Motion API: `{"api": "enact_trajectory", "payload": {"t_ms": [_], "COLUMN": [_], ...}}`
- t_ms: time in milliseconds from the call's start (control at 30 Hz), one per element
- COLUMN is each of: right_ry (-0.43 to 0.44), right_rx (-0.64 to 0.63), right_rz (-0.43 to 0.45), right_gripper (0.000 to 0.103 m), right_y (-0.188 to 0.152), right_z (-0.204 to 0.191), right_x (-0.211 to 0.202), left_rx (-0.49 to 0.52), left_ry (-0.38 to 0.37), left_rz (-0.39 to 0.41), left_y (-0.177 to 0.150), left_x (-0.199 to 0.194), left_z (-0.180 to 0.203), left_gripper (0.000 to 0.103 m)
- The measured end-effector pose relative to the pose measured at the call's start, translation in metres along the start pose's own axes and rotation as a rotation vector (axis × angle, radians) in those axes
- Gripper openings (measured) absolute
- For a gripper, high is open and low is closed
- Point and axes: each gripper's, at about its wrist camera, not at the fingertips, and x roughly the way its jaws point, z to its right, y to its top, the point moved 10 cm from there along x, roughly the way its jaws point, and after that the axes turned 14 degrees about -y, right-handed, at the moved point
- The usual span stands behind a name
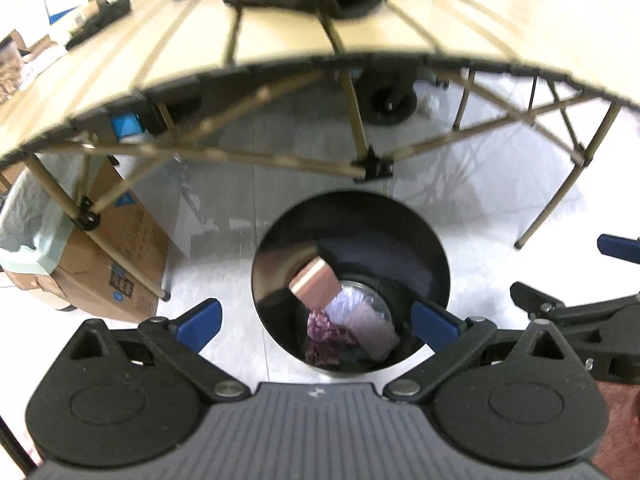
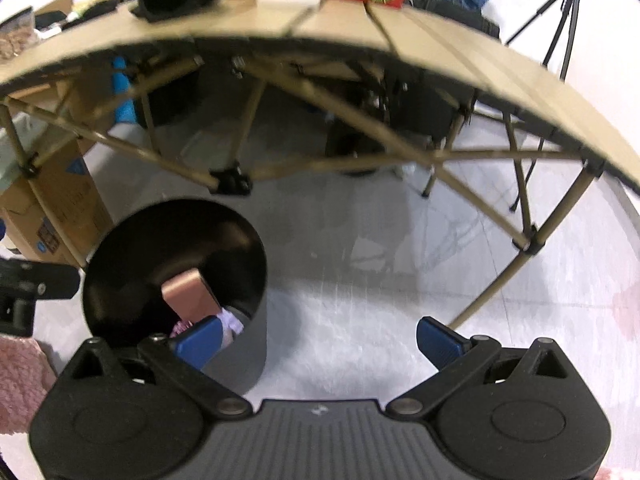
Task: Collect trash
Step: 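Withdraw both grippers upward from the bin toward the table, then reach the left gripper to the black glove and close on it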
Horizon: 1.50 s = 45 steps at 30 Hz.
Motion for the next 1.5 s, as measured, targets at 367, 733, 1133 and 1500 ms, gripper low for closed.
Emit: {"api": "enact_trajectory", "payload": {"t_ms": [367,733,1133,1500], "right_ry": [0.042,0.033,0.017,0.005], "right_rx": [0.006,0.056,0.118,0.144], "right_rz": [0.211,0.368,0.469,0.547], "right_gripper": [0.103,0.103,0.103,0.103], "right_y": [0.039,0.095,0.144,0.194], "right_z": [0.003,0.019,0.033,0.048], "right_x": [-0.069,-0.097,-0.097,-0.070], "left_rx": [-0.006,-0.046,-0.078,-0.082], "left_ry": [-0.001,-0.005,0.004,-0.005], "left_rz": [0.167,0.304,0.399,0.382], "left_y": [0.032,0.082,0.135,0.173], "left_x": [-0.062,-0.095,-0.101,-0.063], "left_z": [0.004,-0.006,-0.011,-0.012], "left_gripper": [0.103,0.103,0.103,0.103]}}
